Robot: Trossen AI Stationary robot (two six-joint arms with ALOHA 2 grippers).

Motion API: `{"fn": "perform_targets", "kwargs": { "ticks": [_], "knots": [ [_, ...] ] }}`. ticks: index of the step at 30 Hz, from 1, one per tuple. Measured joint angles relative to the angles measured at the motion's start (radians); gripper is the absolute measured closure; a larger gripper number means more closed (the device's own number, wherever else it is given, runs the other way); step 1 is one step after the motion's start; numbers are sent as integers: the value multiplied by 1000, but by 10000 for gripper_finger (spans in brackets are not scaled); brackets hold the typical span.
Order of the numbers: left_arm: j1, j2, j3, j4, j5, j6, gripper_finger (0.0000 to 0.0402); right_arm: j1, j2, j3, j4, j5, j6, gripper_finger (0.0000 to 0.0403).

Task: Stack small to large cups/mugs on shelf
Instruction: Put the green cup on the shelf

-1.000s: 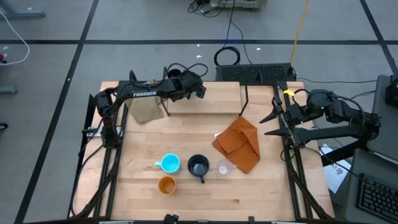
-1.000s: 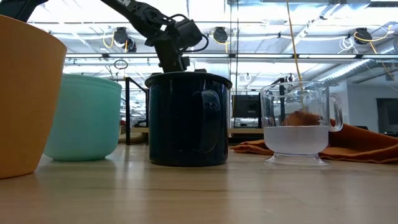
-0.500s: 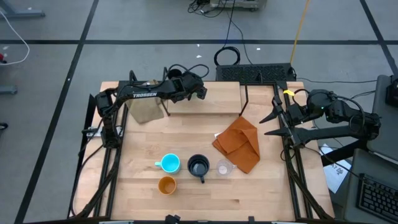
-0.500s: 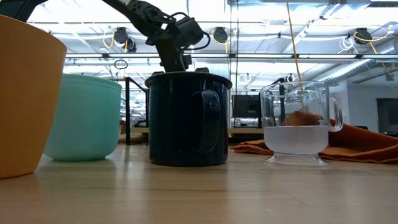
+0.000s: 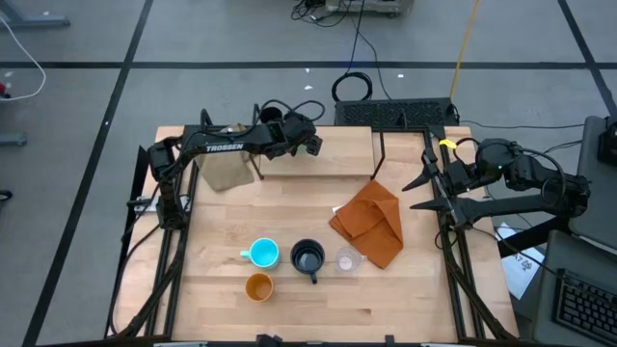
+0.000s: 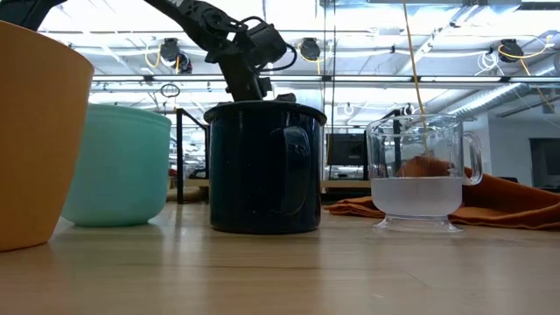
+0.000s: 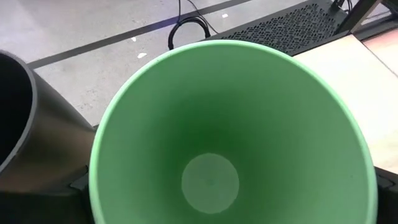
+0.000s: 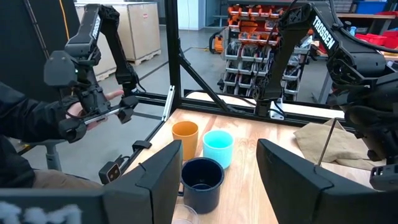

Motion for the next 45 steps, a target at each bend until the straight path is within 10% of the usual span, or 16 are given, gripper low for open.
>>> {"fn": "perform_targets", "kwargs": {
  "ticks": [45],
  "knots": [
    [-58, 147, -2, 54, -246, -82, 2, 0, 0, 0, -9, 0, -1, 204]
  ]
}}
